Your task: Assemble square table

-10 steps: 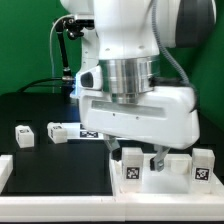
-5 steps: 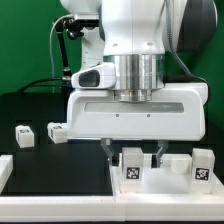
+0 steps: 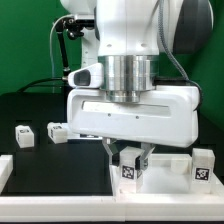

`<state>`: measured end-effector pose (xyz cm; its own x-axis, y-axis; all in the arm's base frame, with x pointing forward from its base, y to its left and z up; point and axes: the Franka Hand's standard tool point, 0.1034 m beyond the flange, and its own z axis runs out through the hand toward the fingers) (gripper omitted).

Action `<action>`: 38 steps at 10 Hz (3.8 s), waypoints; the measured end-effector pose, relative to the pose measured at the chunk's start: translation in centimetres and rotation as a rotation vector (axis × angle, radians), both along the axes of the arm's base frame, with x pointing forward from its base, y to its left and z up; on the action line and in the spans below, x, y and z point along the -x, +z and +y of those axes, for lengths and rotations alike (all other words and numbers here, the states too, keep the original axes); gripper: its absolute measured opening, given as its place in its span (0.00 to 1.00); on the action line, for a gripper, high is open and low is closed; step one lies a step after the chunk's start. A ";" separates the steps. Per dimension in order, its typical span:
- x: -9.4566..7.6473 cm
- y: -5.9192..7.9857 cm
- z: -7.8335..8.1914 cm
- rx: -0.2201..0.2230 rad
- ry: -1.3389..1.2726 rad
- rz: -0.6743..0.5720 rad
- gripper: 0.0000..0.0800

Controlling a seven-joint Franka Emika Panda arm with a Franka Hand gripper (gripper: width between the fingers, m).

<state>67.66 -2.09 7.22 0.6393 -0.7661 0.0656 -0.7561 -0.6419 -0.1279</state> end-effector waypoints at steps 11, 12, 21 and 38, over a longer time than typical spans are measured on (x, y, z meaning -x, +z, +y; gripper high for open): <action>1.3 -0.3 0.1 -0.287 -1.212 0.113 0.37; 1.4 -0.3 0.1 -0.289 -1.259 0.114 0.38; 1.6 4.9 5.0 -0.332 -1.171 0.134 0.81; 8.4 1.4 6.4 -0.226 -0.846 0.209 0.81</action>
Offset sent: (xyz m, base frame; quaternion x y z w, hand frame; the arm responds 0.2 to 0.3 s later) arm 0.0214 -0.0014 0.0115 0.1008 -0.0728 0.2290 0.9654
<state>59.26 4.26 8.66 -0.1619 -0.9668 -0.1979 -0.9865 0.1633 0.0094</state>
